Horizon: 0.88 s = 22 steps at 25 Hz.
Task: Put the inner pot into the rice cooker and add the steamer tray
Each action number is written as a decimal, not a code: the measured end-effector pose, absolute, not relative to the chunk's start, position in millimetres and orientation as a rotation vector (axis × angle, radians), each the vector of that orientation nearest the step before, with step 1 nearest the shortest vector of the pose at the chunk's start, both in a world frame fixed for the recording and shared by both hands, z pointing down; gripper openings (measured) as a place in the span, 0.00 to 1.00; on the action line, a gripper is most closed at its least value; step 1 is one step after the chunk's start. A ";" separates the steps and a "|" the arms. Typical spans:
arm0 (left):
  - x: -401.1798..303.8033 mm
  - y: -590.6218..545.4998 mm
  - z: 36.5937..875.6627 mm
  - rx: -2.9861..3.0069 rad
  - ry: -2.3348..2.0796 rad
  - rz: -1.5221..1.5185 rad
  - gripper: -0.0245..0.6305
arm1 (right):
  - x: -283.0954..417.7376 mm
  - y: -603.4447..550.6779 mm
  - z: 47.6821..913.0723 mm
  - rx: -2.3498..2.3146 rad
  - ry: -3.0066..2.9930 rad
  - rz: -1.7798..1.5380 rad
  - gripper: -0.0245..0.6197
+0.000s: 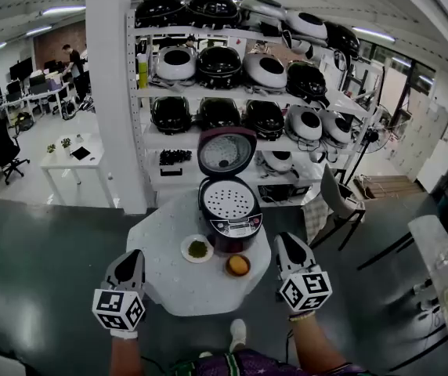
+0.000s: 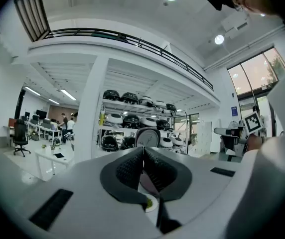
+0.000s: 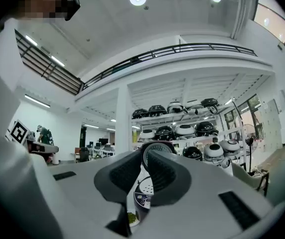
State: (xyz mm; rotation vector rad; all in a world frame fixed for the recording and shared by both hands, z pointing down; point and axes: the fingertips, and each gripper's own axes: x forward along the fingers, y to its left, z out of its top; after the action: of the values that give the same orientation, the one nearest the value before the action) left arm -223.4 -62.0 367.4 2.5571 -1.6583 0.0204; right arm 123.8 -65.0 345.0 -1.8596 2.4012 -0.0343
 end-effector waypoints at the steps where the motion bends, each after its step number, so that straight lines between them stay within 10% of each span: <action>1: -222.6 -60.5 364.4 2.558 -1.659 0.004 0.07 | 123.5 -61.1 340.7 -1.857 2.392 -0.017 0.11; 22: -208.5 -47.0 345.9 2.586 -1.654 -0.058 0.07 | 116.1 -47.0 343.1 -1.862 2.400 -0.065 0.04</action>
State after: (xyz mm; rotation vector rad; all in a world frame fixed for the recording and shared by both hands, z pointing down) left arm -208.5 -47.0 345.9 2.5862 -1.6541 -0.0581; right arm 116.1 -47.0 343.1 -1.8620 2.4002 -0.0652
